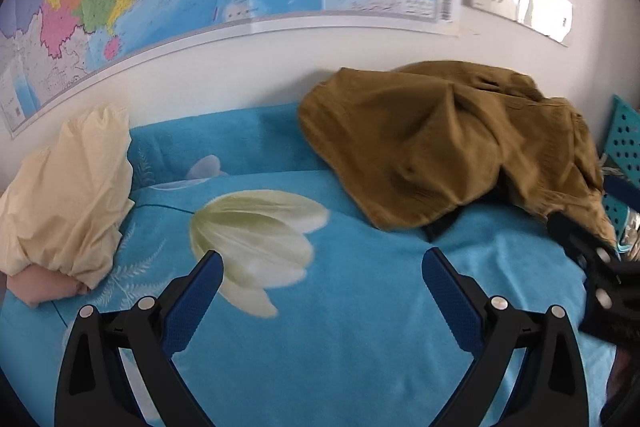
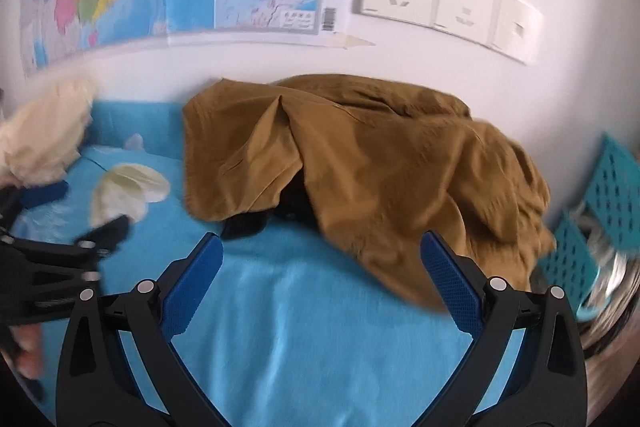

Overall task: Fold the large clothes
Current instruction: 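Reach the right tool to the brown jacket and grasp its fabric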

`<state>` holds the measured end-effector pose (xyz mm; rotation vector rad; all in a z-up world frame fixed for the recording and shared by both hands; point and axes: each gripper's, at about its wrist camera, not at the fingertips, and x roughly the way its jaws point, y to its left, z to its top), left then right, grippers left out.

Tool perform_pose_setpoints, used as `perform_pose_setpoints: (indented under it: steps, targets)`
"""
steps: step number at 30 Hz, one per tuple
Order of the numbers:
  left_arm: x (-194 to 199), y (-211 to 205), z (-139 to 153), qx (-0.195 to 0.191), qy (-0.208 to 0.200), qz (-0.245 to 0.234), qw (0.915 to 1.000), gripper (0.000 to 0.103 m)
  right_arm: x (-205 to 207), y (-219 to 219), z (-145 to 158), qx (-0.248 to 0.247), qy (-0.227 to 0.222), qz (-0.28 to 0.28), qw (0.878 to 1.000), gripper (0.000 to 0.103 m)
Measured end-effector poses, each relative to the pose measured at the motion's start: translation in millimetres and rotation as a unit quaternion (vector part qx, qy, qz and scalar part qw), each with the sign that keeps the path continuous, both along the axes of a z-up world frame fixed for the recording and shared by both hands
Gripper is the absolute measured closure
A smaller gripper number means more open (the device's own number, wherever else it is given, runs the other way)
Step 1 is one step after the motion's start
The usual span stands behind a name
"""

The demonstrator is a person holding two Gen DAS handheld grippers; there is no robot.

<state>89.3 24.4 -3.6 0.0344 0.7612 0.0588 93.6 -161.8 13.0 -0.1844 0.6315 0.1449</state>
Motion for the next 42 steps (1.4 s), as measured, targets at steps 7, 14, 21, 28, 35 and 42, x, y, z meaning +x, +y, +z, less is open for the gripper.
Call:
perform_pose_setpoints:
  steps: [7,14,21,28,35,42]
  targets:
    - [21,20,-7,0.012,0.012,0.021,0.9996,0.006,63,27,-27,-0.126,0.008,0.023,0.992,0.006]
    - [32,30,-18,0.015,0.028,0.029,0.9991,0.006,74,57,-27,-0.189,-0.025,0.099,0.977,0.028]
    - [37,41,-20,0.014,0.029,0.038,0.9987,0.006,83,58,0,-0.137,-0.008,0.135,0.981,0.046]
    - [43,47,-23,0.016,0.036,0.043,0.9983,0.006,120,52,-13,-0.151,0.013,0.139,0.979,0.009]
    - [50,57,-28,0.022,0.038,0.050,0.9978,0.006,124,47,7,-0.131,0.013,0.143,0.981,0.088]
    - [74,50,-15,0.024,-0.001,0.014,0.9996,0.006,82,-37,118,0.048,-0.097,0.096,0.990,0.091]
